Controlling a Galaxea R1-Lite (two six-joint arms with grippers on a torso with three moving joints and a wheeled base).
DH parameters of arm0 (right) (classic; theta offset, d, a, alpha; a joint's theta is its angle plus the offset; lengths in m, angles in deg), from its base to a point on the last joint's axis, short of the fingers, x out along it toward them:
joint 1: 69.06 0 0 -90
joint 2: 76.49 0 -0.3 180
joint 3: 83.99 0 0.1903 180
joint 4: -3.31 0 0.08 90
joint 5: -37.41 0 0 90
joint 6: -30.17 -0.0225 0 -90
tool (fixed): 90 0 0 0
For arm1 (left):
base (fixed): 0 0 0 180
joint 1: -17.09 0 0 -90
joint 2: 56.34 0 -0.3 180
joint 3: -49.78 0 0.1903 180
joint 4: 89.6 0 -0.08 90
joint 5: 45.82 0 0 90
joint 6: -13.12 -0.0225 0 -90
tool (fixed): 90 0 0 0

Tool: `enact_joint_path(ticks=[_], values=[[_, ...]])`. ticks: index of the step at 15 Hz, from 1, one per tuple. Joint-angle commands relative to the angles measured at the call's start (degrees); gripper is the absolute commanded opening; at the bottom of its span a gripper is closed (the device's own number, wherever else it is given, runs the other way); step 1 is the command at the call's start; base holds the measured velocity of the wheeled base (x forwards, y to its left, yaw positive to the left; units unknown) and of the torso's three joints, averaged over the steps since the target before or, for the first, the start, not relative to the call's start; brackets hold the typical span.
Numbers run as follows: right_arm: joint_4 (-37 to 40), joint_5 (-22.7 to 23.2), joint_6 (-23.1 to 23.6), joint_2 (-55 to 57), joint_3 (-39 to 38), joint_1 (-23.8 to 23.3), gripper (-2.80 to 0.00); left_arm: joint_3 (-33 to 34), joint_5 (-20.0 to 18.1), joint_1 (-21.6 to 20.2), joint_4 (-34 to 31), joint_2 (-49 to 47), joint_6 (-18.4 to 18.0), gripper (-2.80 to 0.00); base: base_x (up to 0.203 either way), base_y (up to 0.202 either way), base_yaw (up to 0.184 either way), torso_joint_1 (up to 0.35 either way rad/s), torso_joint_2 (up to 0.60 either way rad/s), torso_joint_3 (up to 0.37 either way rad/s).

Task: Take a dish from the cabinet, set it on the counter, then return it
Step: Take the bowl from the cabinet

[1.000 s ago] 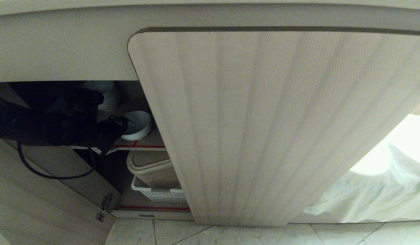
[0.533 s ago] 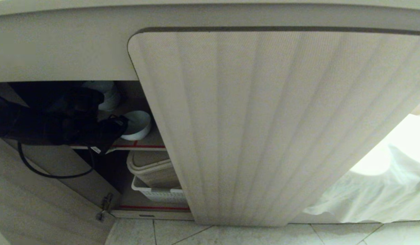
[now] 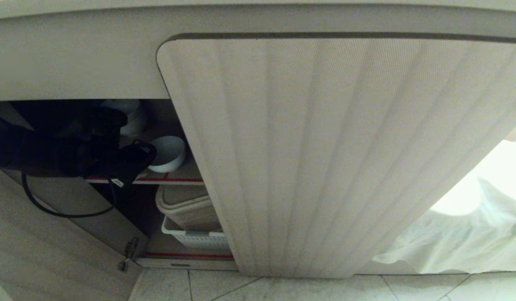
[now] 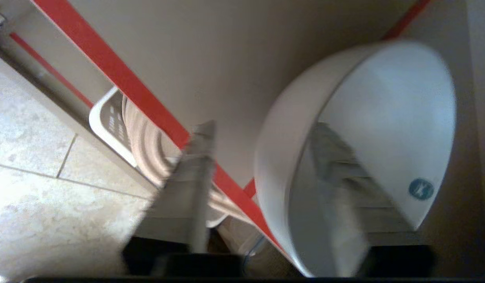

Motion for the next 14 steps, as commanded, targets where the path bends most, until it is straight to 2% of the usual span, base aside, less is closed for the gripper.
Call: enact_joint_path(ticks=[1, 14], values=[[0.0, 0.0, -0.1, 0.0, 0.0, 0.0, -2.80, -0.1, 0.0, 0.0, -0.1, 0.1, 0.3, -2.80, 0.000, 0.000, 0.000, 0.000, 0.00, 0.000], [0.0, 0.0, -0.1, 0.0, 0.0, 0.0, -2.80, 0.9, 0.1, -0.1, -0.3, 1.8, 0.4, -2.80, 0.000, 0.000, 0.000, 0.000, 0.00, 0.000]])
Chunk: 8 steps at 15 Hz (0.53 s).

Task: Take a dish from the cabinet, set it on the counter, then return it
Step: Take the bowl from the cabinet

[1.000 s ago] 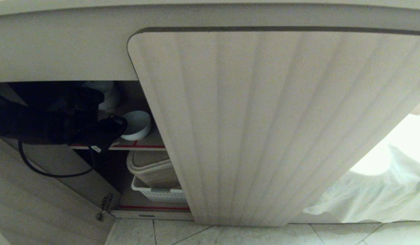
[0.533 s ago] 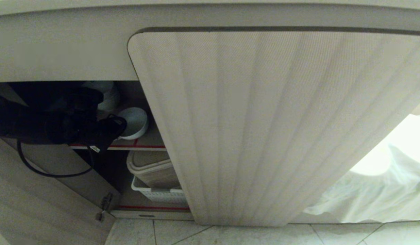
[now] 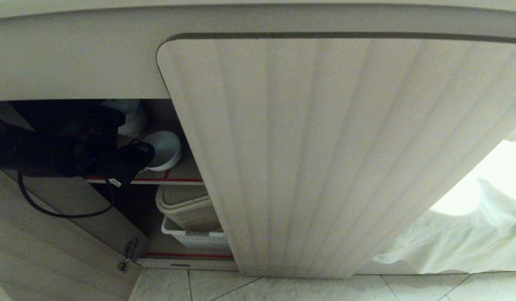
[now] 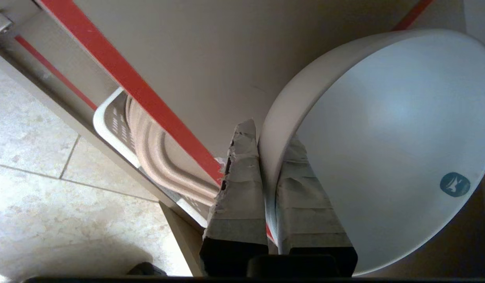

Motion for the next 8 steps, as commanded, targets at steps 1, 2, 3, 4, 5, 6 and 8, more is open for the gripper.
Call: enact_joint_path(ticks=[1, 2, 3, 4, 5, 6, 8], values=[[-0.1, -0.1, -0.1, 0.0, 0.0, 0.0, -2.80, 0.8, 0.0, 0.0, 0.1, 1.2, 0.3, -2.80, 0.000, 0.000, 0.000, 0.000, 0.00, 0.000], [-0.1, -0.1, -0.1, 0.0, 0.0, 0.0, -2.80, 1.0, 0.0, 0.0, 0.0, 1.4, 0.3, -2.80, 0.000, 0.000, 0.000, 0.000, 0.00, 0.000], [0.0, -0.1, -0.1, 0.0, 0.0, 0.0, -2.80, 1.9, 0.0, 0.1, 0.0, 1.7, 0.2, -2.80, 0.000, 0.000, 0.000, 0.000, 0.00, 0.000], [-0.1, 0.0, -0.1, 0.0, 0.0, 0.0, -2.80, 3.0, 0.0, 0.2, 0.0, 2.1, 0.2, -2.80, 0.000, 0.000, 0.000, 0.000, 0.00, 0.000], [-0.1, -0.1, -0.1, 0.0, 0.0, 0.0, -2.80, 3.9, 0.0, 0.3, 0.0, 2.4, 0.2, -2.80, 0.000, 0.000, 0.000, 0.000, 0.00, 0.000], [-0.1, -0.1, -0.1, 0.0, 0.0, 0.0, -2.80, 5.1, -0.1, 0.3, 0.0, 3.0, 0.3, -2.80, 0.000, 0.000, 0.000, 0.000, 0.00, 0.000], [-0.1, 0.0, -0.1, 0.0, 0.0, 0.0, -2.80, 6.3, -0.1, 0.3, 0.1, 3.6, 0.4, -2.80, 0.000, 0.000, 0.000, 0.000, 0.00, 0.000]])
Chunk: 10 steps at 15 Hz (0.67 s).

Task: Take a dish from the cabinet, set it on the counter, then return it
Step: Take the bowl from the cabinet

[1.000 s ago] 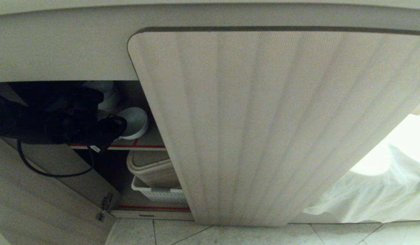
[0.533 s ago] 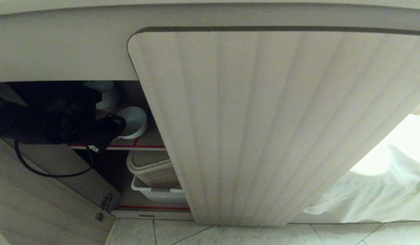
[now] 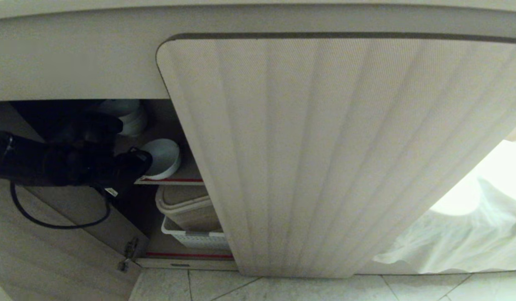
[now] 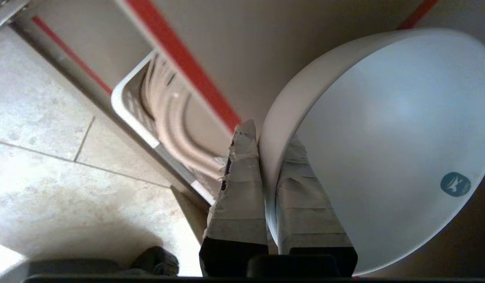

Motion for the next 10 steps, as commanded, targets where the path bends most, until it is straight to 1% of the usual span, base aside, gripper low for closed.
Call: enact_joint_path(ticks=[1, 10], values=[[0.0, 0.0, -0.1, 0.0, 0.0, 0.0, -2.80, 1.3, -0.1, 0.0, -0.1, 1.4, 0.5, -2.80, 0.000, 0.000, 0.000, 0.000, 0.00, 0.000], [0.0, 0.0, -0.1, 0.0, 0.0, 0.0, -2.80, 7.2, -0.5, 0.2, 0.0, 5.5, 0.5, -2.80, 0.000, 0.000, 0.000, 0.000, 0.00, 0.000]])
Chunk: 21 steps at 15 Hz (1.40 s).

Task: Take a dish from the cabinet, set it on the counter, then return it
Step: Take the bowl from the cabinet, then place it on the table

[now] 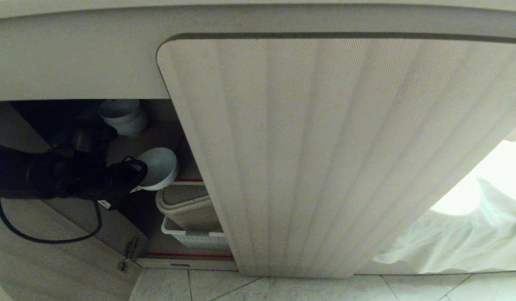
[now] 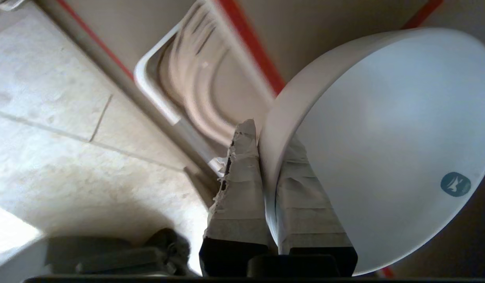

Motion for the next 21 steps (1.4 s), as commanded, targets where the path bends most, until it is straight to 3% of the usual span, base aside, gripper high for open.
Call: enact_joint_path(ticks=[1, 8, 21], values=[[0.0, 0.0, -0.1, 0.0, 0.0, 0.0, -2.80, 1.1, 0.0, 0.1, 0.0, 1.7, 0.3, -2.80, 0.000, 0.000, 0.000, 0.000, 0.00, 0.000], [0.0, -0.1, -0.1, 0.0, 0.0, 0.0, -2.80, 5.7, 0.0, 2.4, 0.0, 6.1, 0.4, -2.80, 0.000, 0.000, 0.000, 0.000, 0.00, 0.000], [0.0, -0.1, -0.1, 0.0, 0.0, 0.0, -2.80, 14.8, 0.1, 2.3, -0.3, 16.3, 0.0, -2.80, 0.000, 0.000, 0.000, 0.000, 0.00, 0.000]])
